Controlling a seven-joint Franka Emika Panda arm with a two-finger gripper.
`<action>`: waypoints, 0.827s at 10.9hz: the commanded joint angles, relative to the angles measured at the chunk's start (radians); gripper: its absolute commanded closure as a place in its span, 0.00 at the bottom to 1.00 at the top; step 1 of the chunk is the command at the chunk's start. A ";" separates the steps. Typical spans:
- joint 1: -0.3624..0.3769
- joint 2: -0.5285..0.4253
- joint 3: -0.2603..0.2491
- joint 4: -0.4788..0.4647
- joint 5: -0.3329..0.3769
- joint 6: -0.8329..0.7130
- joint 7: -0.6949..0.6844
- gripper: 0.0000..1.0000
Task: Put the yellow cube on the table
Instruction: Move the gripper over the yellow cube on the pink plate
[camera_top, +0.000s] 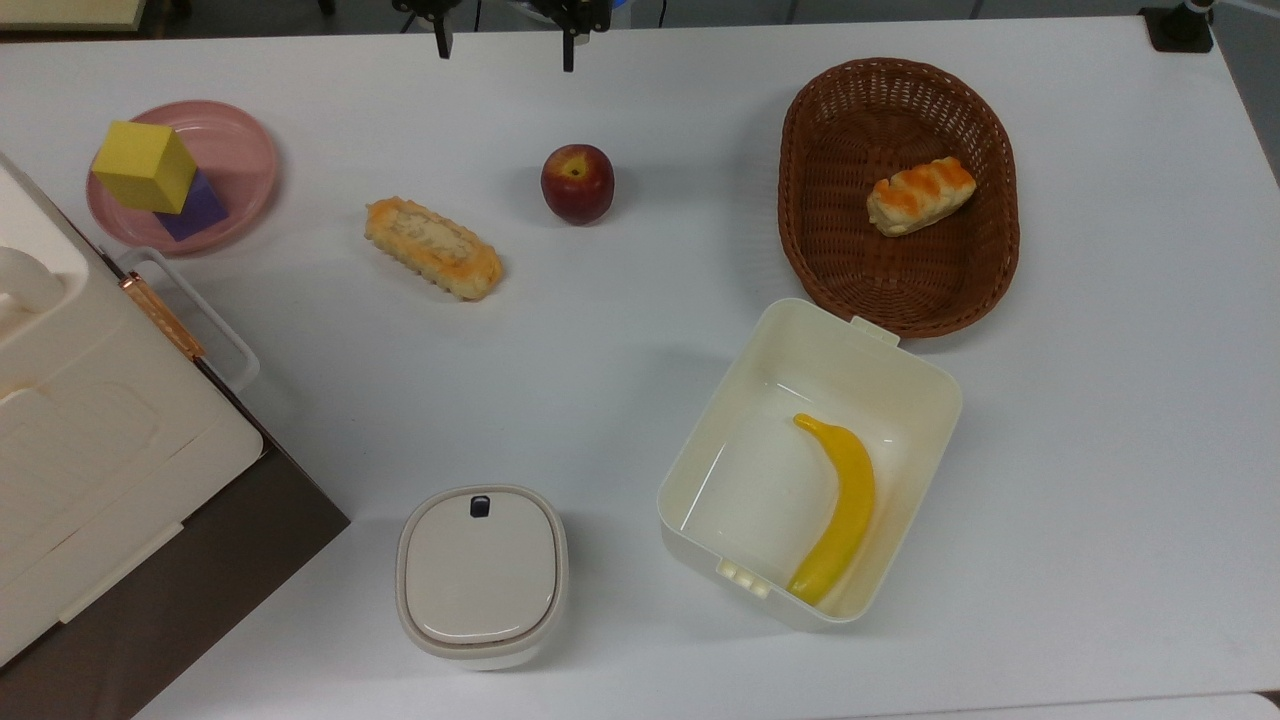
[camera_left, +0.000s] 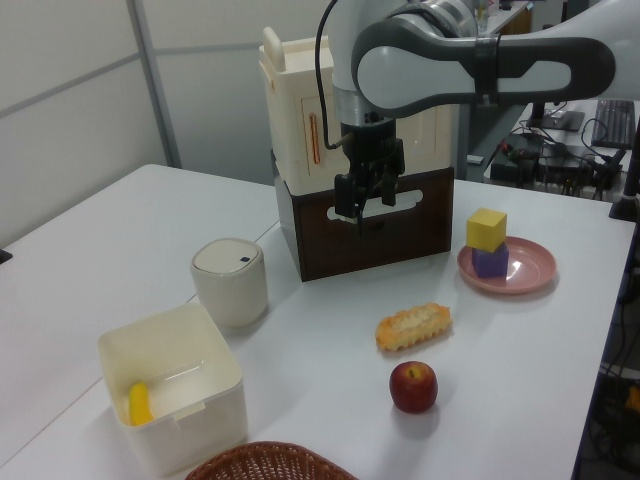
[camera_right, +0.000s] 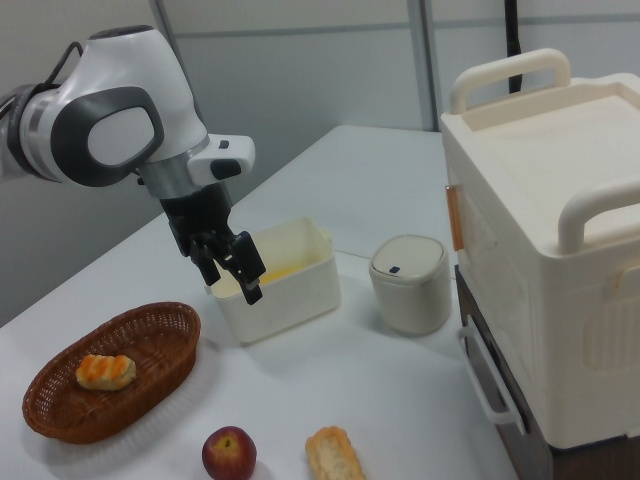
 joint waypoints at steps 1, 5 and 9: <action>-0.064 -0.004 -0.026 -0.003 0.021 0.010 -0.041 0.00; -0.180 0.000 -0.028 -0.007 0.021 0.008 -0.204 0.00; -0.419 0.055 -0.028 -0.003 0.022 0.056 -0.489 0.00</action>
